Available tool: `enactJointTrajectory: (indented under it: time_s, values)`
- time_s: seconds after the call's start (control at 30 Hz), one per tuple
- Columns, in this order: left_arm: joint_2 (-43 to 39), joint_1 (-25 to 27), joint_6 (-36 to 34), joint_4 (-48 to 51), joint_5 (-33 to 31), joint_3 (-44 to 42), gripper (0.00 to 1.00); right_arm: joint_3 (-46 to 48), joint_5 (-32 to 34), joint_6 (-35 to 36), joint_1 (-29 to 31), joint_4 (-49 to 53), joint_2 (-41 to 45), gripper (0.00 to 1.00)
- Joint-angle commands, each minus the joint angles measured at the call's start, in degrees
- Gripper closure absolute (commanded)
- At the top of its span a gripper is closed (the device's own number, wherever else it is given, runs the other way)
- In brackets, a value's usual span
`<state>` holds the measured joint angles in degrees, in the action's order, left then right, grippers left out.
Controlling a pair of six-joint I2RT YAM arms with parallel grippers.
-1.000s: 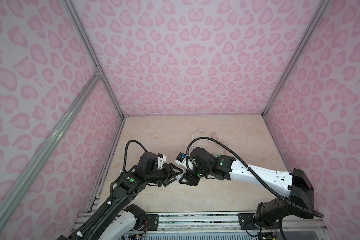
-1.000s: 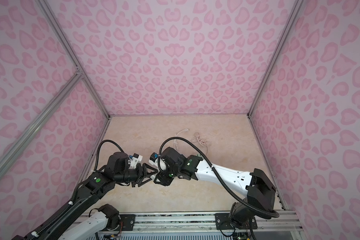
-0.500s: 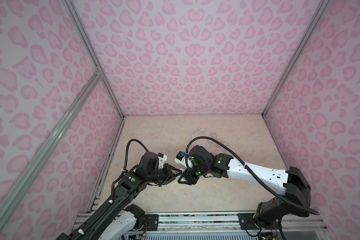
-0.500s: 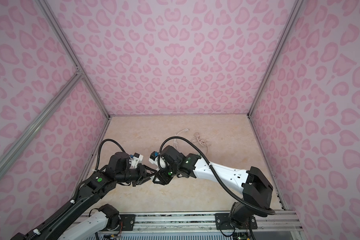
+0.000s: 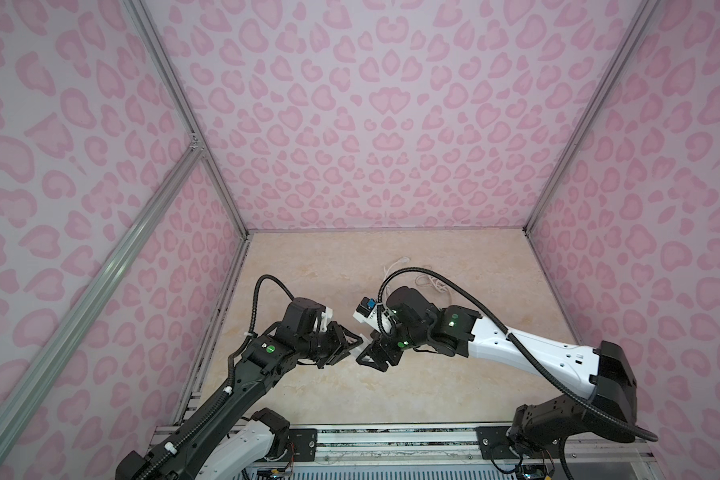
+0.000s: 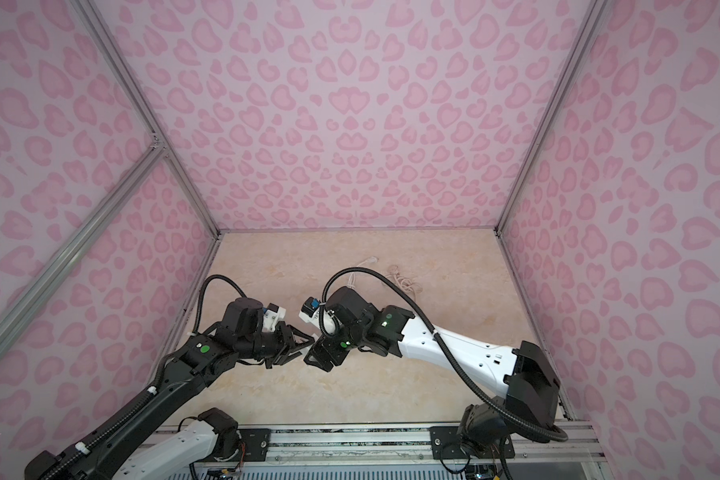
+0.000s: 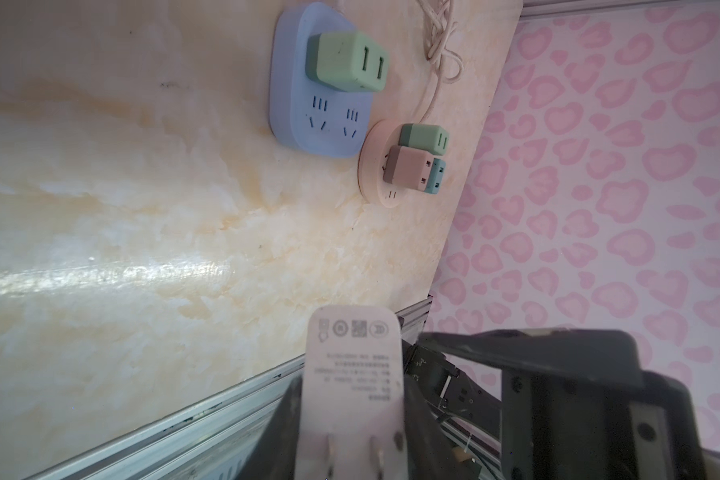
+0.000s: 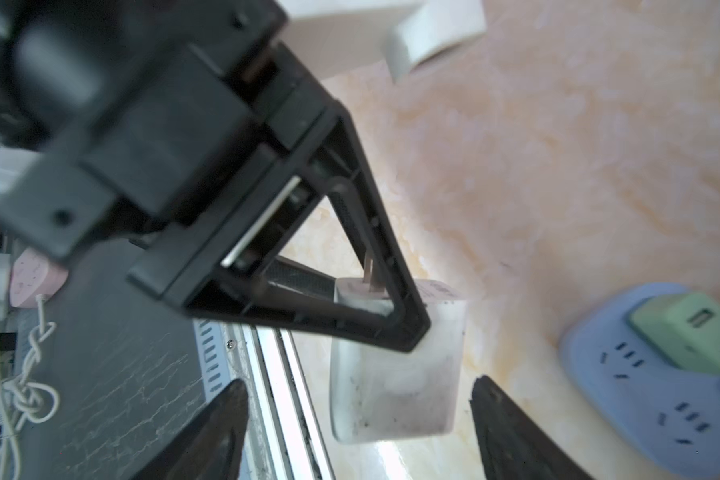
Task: Insert the plug
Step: 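Close the left gripper on the white charger's prong end held by the right gripper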
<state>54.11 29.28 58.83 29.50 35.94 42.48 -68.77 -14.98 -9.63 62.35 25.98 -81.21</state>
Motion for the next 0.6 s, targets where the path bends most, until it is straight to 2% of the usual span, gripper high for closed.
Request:
enactJointTrajectory:
  time_s: [0.0,0.07,0.13,0.23,0.4,0.57]
  values:
    - [3.3,-1.04,-0.09,2.95,3.03,4.87,0.97,2.78,15.7,5.04,1.98,2.23,5.37,0.19]
    - [5.92,-1.41,0.27,6.31,4.44,8.34,0.97,6.83,27.41,8.66,5.02,-1.57,9.72,0.2]
    - [8.68,-1.44,1.59,8.29,7.94,11.13,0.98,12.95,38.42,14.02,9.0,-9.54,14.57,0.2]
    - [10.01,-1.5,5.23,7.87,12.64,12.86,0.98,16.84,45.34,18.37,12.77,-15.09,19.17,0.24]
    - [7.96,-1.37,10.35,6.84,14.68,12.78,0.98,20.93,46.8,24.26,15.6,-21.8,22.75,0.29]
    - [6.82,-1.11,11.51,8.03,16.09,12.91,0.98,20.23,46.43,27.74,17.72,-22.01,21.45,0.31]
